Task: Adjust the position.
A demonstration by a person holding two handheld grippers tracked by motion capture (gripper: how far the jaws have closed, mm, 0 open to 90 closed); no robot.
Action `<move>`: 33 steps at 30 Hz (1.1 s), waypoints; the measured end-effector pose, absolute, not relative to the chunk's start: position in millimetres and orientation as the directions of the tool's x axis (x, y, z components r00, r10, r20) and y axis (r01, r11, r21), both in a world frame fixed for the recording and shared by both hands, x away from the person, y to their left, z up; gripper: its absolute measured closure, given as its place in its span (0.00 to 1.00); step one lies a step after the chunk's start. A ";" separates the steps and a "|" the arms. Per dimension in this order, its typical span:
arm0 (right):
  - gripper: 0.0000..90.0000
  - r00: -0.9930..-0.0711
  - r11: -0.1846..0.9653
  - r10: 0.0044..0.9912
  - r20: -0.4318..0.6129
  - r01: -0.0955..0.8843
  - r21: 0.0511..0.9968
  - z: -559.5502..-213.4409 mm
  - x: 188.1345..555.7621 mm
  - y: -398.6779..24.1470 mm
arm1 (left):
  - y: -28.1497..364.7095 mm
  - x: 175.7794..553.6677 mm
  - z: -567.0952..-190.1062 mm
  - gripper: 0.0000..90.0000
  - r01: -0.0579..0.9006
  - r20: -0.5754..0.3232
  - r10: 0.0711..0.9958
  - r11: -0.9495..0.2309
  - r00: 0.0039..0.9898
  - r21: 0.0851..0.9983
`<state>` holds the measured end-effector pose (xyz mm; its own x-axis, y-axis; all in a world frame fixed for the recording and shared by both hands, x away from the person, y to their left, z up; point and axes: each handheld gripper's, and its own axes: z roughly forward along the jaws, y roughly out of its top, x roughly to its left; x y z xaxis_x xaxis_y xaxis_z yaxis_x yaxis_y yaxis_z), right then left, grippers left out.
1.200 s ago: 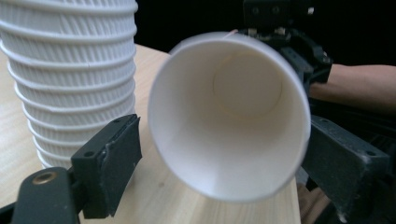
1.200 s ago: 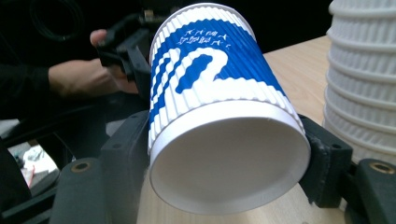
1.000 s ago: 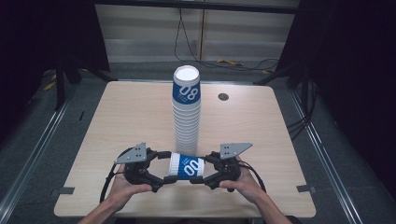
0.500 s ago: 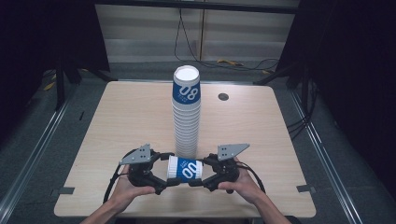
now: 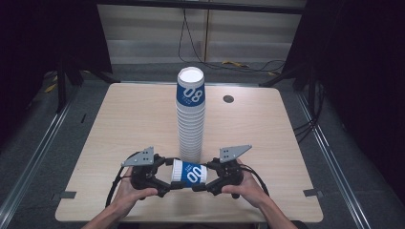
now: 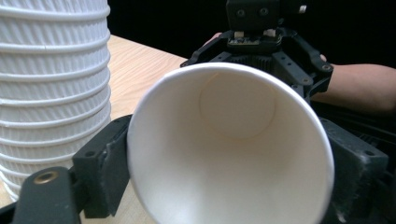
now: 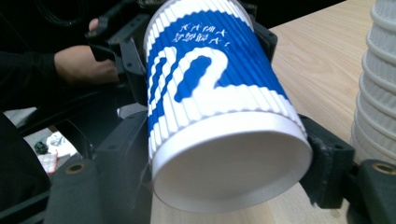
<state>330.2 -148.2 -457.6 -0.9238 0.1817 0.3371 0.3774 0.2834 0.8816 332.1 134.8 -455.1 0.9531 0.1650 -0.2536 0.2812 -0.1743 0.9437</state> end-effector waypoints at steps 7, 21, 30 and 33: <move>0.24 -0.922 0.326 0.197 0.334 0.383 0.864 -458.5 329.1 -144.9 | 136.1 333.0 -454.6 0.19 0.281 -0.251 0.162 -0.202 0.954 0.938; 0.19 -0.915 0.361 0.246 0.318 0.392 0.846 -457.9 328.9 -147.3 | 148.0 337.4 -450.6 0.19 0.295 -0.256 0.197 -0.202 0.946 0.934; 0.16 -0.907 0.353 0.278 0.317 0.403 0.844 -457.3 331.0 -152.7 | 155.1 342.4 -444.3 0.19 0.296 -0.253 0.207 -0.213 0.945 0.931; 0.16 -0.904 0.350 0.289 0.314 0.406 0.845 -457.1 331.7 -155.7 | 157.8 344.4 -443.9 0.20 0.301 -0.254 0.219 -0.219 0.942 0.928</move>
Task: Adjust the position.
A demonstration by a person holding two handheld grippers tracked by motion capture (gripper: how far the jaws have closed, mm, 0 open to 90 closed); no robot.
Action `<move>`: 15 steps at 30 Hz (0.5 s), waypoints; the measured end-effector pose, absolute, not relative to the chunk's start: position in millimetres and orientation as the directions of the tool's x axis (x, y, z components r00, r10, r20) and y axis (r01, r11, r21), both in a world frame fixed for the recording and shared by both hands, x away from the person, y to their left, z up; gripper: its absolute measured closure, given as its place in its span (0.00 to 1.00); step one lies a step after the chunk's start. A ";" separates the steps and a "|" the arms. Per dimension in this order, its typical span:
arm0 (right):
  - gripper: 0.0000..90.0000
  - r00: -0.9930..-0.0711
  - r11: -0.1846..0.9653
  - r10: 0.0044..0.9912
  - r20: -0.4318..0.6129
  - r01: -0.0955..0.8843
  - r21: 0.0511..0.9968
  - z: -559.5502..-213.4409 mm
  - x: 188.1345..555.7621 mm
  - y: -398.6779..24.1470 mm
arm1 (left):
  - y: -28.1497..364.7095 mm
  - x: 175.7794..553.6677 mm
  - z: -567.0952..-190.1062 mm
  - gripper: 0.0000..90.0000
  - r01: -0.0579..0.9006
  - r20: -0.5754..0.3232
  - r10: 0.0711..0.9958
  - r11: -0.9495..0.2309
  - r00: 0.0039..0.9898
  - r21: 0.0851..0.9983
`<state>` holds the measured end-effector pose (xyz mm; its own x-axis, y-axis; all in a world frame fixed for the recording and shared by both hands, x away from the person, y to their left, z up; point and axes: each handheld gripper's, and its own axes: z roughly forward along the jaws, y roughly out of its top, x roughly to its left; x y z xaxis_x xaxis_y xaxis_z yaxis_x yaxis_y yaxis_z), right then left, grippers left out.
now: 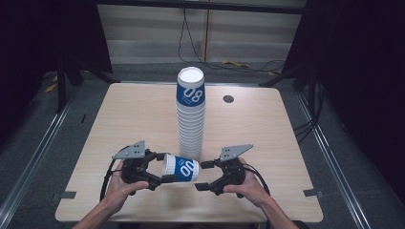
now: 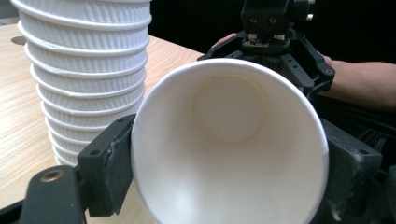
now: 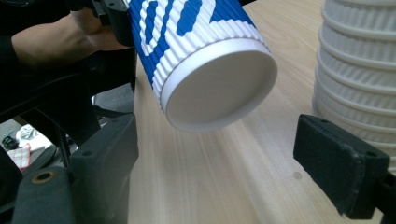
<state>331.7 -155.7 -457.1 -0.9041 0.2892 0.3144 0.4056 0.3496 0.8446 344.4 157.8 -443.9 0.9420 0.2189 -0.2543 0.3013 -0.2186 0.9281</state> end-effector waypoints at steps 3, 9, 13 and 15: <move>0.16 -0.903 0.354 0.299 0.309 0.406 0.843 -457.3 332.2 -158.4 | 160.9 345.5 -442.8 0.20 0.296 -0.243 0.234 -0.229 0.941 0.927; 0.16 -0.898 0.354 0.320 0.302 0.409 0.841 -456.5 332.4 -162.3 | 166.5 346.1 -445.5 0.20 0.301 -0.220 0.282 -0.288 0.934 0.909; 0.17 -0.889 0.347 0.357 0.286 0.410 0.843 -451.8 330.2 -165.9 | 170.3 342.9 -442.1 0.20 0.301 -0.216 0.284 -0.304 0.934 0.904; 0.18 -0.883 0.344 0.377 0.281 0.415 0.842 -450.9 329.1 -168.9 | 172.5 341.8 -438.2 0.20 0.296 -0.204 0.291 -0.320 0.935 0.900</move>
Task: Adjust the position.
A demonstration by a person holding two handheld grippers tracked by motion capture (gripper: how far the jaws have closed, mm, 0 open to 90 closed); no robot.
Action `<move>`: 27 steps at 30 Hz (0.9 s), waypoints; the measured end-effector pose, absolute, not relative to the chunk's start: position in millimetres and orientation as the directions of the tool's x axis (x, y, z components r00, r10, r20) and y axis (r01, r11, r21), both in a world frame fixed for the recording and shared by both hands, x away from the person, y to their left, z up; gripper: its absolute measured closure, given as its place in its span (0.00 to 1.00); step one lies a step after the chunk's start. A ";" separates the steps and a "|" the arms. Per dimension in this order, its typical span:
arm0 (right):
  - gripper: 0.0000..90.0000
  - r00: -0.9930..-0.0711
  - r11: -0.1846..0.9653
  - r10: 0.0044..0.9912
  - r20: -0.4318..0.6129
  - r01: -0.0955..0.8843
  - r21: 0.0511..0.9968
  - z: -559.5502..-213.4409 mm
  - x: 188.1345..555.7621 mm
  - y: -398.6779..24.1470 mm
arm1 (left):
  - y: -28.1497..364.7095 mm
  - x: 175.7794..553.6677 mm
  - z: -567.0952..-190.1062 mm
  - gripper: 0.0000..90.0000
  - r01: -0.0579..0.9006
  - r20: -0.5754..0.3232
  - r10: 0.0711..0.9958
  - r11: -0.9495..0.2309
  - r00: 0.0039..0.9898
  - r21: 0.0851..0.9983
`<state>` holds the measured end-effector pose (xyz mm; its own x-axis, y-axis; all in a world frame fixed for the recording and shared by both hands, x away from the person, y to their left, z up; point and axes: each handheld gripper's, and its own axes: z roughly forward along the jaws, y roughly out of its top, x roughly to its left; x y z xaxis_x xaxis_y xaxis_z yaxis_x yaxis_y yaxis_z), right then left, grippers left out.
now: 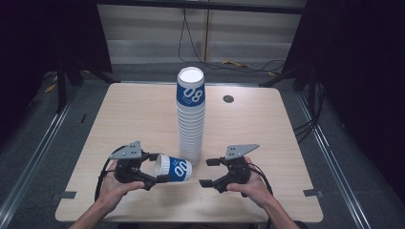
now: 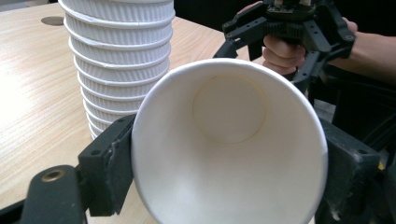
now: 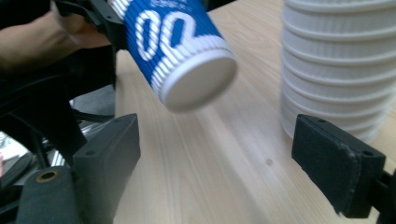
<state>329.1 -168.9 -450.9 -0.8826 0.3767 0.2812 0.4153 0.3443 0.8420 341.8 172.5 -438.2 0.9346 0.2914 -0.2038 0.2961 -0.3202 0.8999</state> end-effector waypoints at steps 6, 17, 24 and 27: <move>0.18 -0.848 0.330 0.470 0.244 0.426 0.842 -453.5 320.5 -193.5 | 185.0 342.5 -429.1 0.20 0.301 -0.188 0.329 -0.338 0.926 0.892; 0.18 -0.762 0.256 0.618 0.191 0.425 0.868 -448.4 325.3 -214.7 | 206.1 359.2 -421.4 0.20 0.348 -0.165 0.436 -0.383 0.885 0.856; 0.19 -0.747 0.260 0.637 0.190 0.440 0.859 -452.4 328.0 -218.3 | 214.4 365.9 -420.8 0.20 0.378 -0.161 0.475 -0.405 0.865 0.833; 0.19 -0.739 0.256 0.645 0.194 0.448 0.857 -452.7 328.4 -220.7 | 216.0 373.4 -413.9 0.20 0.384 -0.133 0.505 -0.434 0.853 0.815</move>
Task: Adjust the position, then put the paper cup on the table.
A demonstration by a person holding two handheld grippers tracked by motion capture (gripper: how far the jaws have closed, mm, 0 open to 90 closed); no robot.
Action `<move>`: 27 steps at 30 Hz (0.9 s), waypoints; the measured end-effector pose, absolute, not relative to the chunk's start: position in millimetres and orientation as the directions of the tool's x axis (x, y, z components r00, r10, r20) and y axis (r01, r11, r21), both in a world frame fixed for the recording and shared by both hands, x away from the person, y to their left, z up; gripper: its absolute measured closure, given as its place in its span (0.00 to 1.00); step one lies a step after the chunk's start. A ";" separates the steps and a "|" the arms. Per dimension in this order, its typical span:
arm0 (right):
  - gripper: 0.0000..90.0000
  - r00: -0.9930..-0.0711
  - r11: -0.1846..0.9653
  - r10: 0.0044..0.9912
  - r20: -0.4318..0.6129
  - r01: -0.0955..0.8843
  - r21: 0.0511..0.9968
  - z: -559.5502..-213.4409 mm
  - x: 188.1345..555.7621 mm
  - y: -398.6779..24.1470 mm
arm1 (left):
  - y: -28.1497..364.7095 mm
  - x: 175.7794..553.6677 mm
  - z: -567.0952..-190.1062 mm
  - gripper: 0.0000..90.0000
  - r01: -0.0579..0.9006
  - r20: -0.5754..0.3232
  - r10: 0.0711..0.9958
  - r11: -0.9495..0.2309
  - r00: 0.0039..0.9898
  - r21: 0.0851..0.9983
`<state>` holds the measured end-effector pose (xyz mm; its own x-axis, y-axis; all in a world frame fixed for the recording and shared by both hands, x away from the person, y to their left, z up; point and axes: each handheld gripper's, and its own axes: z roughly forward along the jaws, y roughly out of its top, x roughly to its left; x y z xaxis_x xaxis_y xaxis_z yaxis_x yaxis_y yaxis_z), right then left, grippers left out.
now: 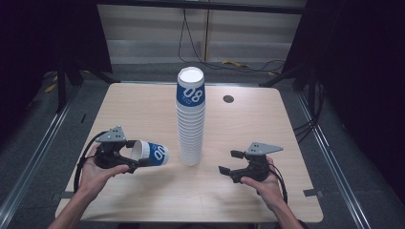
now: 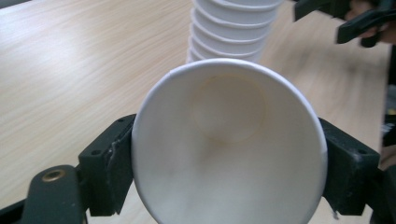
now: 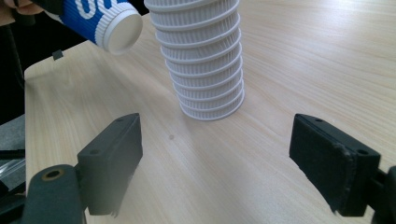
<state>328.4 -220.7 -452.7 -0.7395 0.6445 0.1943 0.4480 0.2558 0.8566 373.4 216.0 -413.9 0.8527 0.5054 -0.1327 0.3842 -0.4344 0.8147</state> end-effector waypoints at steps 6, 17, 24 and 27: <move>0.19 -0.737 0.252 0.647 0.195 0.448 0.858 -452.7 328.9 -222.6 | 213.8 385.0 -408.3 0.20 0.396 -0.116 0.528 -0.455 0.842 0.798; 0.20 -0.741 0.255 0.642 0.198 0.450 0.856 -453.6 329.4 -222.5 | 212.6 405.0 -398.6 0.20 0.414 -0.050 0.563 -0.541 0.825 0.732; 0.20 -0.736 0.254 0.646 0.201 0.457 0.853 -454.0 333.9 -222.8 | 209.5 423.2 -401.4 0.20 0.439 -0.022 0.582 -0.588 0.813 0.679; 0.20 -0.733 0.253 0.650 0.202 0.459 0.852 -454.4 334.0 -223.1 | 209.7 431.7 -396.8 0.20 0.444 -0.002 0.596 -0.596 0.803 0.669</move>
<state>334.0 -223.1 -454.4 -0.7330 0.6495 0.2020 0.4590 0.2532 0.8516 431.7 209.7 -396.8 0.8029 0.5961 -0.0019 0.4441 -0.5961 0.6689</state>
